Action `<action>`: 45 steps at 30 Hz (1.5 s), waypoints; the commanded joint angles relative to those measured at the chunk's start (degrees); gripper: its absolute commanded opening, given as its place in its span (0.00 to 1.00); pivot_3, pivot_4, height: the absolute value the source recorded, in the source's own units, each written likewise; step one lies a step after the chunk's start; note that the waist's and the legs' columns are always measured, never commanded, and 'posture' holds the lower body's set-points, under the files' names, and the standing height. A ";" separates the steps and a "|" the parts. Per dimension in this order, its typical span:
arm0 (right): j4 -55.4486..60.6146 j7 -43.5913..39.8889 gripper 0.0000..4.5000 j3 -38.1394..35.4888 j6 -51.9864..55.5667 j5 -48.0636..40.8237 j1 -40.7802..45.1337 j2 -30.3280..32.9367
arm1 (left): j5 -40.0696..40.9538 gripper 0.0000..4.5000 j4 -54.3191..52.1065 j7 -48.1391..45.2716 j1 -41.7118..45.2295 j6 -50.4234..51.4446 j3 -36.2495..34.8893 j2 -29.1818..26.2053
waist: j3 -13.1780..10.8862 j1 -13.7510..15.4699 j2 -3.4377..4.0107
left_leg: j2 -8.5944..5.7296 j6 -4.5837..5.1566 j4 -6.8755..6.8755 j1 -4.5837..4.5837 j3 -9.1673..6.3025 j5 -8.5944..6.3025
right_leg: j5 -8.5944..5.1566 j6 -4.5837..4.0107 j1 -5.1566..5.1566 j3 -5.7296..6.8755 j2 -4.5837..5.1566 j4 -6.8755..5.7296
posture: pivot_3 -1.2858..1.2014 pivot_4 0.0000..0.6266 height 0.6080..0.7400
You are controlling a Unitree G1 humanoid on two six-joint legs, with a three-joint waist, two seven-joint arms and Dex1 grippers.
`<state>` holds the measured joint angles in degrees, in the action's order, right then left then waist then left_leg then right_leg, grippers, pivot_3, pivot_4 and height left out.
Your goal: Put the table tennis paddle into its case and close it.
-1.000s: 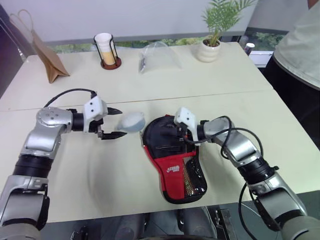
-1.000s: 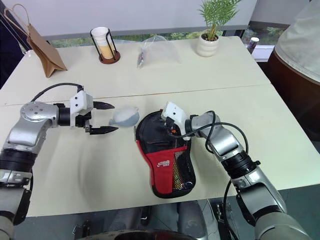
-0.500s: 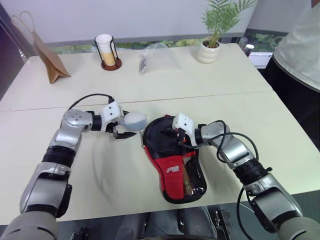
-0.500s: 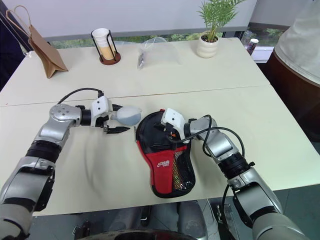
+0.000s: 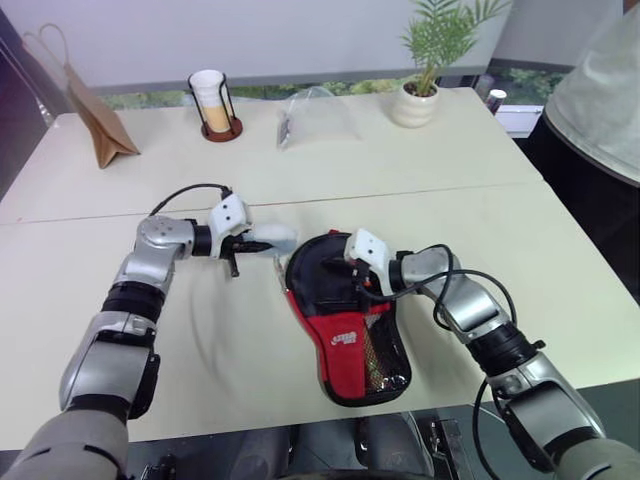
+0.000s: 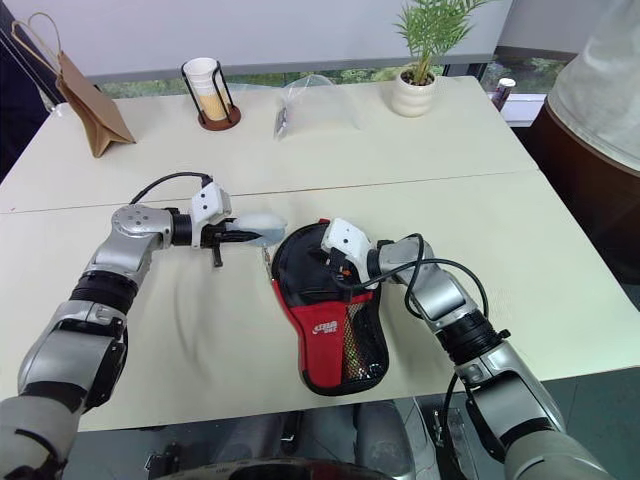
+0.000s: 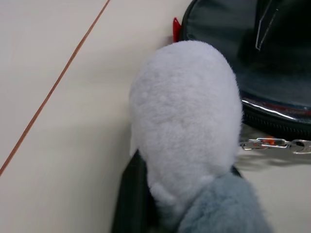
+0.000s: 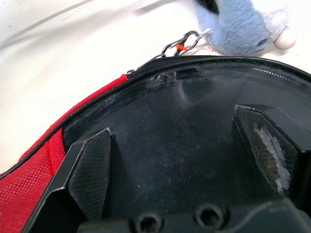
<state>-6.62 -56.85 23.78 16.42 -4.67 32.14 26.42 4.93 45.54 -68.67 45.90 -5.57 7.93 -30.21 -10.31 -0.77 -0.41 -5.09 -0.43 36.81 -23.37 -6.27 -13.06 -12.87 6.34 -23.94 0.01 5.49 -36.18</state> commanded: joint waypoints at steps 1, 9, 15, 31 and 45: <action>-2.29 1.36 1.00 3.87 5.44 4.45 -0.63 -1.04 | 0.27 0.00 4.47 3.97 5.09 -0.47 -2.86 0.94 | 0.01 -0.08 -0.01 | 0.01 0.00 0.00 0.06 -0.01 0.00 | 0.00 0.00 0.07 0.01 -0.02 0.00 | 0.52 0.24 1.00; -0.24 1.91 1.00 5.93 18.19 5.24 -0.63 -1.87 | -6.43 0.00 24.25 21.97 18.67 -5.97 -1.54 9.45 | 0.07 0.03 -0.07 | 0.02 -0.01 0.04 0.30 -0.16 0.00 | -0.02 0.02 0.40 0.08 -0.11 0.02 | 0.52 0.24 1.00; 4.61 3.63 1.00 6.88 25.01 5.77 -3.95 -0.32 | -10.11 0.00 30.21 32.69 26.73 -7.04 -1.99 17.65 | 0.20 0.23 -0.21 | -0.02 -0.01 0.07 0.30 -0.21 0.00 | -0.06 0.10 0.49 0.14 -0.06 0.05 | 0.52 0.24 1.00; 13.12 9.66 1.00 5.95 33.67 3.48 -9.56 0.14 | -8.09 0.00 32.29 36.68 34.58 -4.49 -11.12 32.23 | 0.27 1.09 -0.19 | -0.18 0.01 0.11 0.29 -0.25 -0.02 | -0.36 0.60 0.60 0.19 0.12 0.10 | 0.52 0.24 1.00; 12.48 10.65 1.00 6.16 32.88 3.56 -9.68 0.51 | -5.75 0.52 31.94 23.45 33.64 2.48 -16.61 34.70 | 0.29 1.25 -0.17 | -0.18 0.01 0.11 0.30 -0.25 -0.03 | -0.39 0.65 0.62 0.21 0.12 0.12 | 0.52 0.24 1.00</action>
<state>12.51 -45.20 24.20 45.12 -2.32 27.02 25.33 -1.81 80.54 -43.81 76.83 -2.87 -7.93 4.44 -10.02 0.47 -0.57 -5.27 -0.41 36.91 -23.07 -6.51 -13.09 -13.26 6.99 -23.32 0.22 5.62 -36.05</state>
